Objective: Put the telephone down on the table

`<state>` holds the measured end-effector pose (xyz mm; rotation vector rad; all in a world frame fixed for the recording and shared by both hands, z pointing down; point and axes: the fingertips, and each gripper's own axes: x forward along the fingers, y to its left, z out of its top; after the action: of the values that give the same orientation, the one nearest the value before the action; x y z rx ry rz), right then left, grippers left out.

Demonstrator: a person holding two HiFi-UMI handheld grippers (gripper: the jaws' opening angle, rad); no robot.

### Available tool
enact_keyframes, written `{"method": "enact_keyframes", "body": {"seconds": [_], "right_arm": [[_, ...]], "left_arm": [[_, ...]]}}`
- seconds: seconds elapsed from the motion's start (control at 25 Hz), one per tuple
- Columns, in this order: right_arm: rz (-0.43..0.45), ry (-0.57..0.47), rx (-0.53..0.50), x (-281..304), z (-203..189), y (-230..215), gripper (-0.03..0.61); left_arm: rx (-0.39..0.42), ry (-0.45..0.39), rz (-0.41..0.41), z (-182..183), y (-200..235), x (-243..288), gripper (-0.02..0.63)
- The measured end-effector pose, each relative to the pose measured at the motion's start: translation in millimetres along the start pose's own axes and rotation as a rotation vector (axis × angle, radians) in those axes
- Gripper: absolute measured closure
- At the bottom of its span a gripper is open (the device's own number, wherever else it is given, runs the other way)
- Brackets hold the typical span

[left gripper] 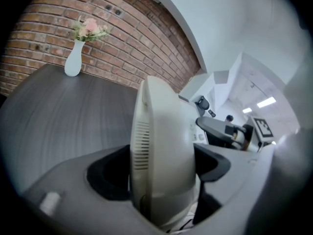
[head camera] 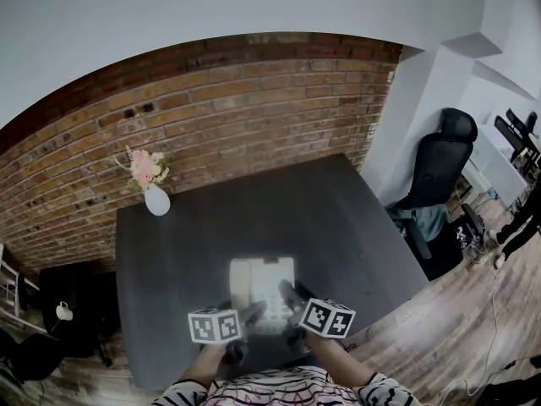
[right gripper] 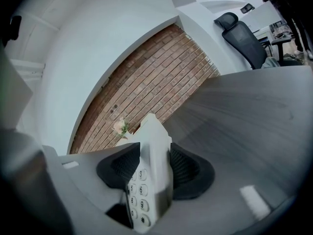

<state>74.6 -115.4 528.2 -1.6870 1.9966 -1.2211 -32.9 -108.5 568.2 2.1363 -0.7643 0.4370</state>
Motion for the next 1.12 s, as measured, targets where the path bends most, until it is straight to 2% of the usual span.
{"method": "enact_keyframes", "body": {"seconds": [0.32,0.76,1.12], "right_arm": [[0.032,0.047,-0.013,46.6,23.0,-15.0,0.388],[0.084,0.129,-0.061,124.9,97.9,-47.5,0.388],[0.129,0.179,-0.073,210.3,140.9,-82.6,0.39]], "left_arm": [[-0.037,-0.032,0.037,30.1,19.6,30.7,0.242],[-0.105,-0.092,0.089,102.3,32.4,105.6,0.242],[-0.139,-0.125,0.135,157.8,69.6,173.9,0.242]]}}
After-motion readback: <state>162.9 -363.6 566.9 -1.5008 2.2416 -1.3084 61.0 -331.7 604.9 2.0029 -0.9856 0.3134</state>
